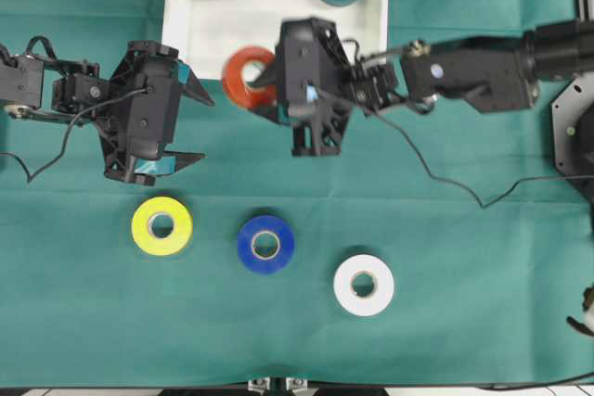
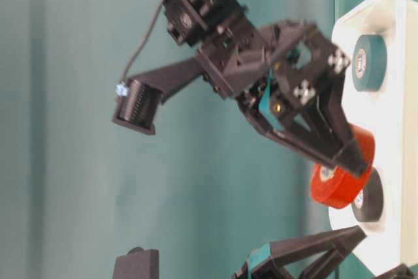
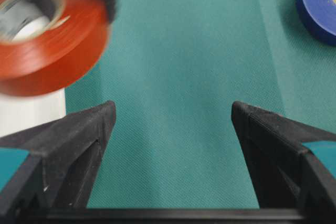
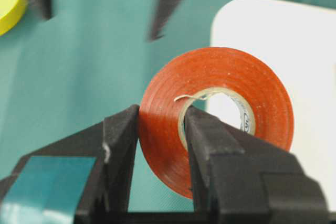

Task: Put the tape alternately from left to right into the white case.
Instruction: 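Grip the red roll with the right gripper and carry it to the tray, then place the red roll in the tray, open and lift the right gripper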

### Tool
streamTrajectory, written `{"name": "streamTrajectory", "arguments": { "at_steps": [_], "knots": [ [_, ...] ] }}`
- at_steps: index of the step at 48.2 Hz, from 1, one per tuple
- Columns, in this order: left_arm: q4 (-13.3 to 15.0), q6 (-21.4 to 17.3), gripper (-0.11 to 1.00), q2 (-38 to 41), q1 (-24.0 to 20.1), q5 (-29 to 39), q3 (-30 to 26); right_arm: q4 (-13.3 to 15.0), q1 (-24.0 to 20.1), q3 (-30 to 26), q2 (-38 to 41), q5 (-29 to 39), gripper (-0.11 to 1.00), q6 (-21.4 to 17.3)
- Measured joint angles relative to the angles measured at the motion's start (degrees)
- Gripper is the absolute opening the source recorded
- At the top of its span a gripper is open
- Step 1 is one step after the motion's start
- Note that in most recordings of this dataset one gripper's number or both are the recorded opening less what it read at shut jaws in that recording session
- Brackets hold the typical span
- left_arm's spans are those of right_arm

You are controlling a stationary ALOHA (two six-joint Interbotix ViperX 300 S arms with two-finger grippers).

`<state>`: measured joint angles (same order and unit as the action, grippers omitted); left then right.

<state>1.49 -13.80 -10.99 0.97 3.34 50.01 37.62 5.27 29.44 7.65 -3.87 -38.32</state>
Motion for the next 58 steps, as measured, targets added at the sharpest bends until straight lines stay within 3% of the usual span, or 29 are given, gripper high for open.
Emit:
{"name": "streamTrajectory", "arguments": {
  "at_steps": [17, 31, 53, 55, 58],
  "knots": [
    [0.0, 0.0, 0.7, 0.0, 0.0, 0.0, 0.0, 0.09, 6.59, -3.96, 6.94, -6.33, 0.26, 0.0],
    [0.0, 0.0, 0.7, -0.09, 0.09, 0.0, 0.09, 0.09, 8.26, -6.94, 10.9, -6.5, 0.26, 0.0],
    [0.0, 0.0, 0.7, 0.0, 0.09, 0.0, 0.26, 0.09, 8.35, -7.03, 11.25, -6.33, 0.27, 0.09],
    [0.0, 0.0, 0.7, -0.09, 0.0, 0.0, 0.18, 0.18, 8.35, -7.03, 11.16, -6.33, 0.3, 0.09],
    [0.0, 0.0, 0.7, -0.09, 0.09, 0.0, 0.26, 0.09, 8.44, -7.03, 11.25, -6.33, 0.47, 0.09]
  ]
}}
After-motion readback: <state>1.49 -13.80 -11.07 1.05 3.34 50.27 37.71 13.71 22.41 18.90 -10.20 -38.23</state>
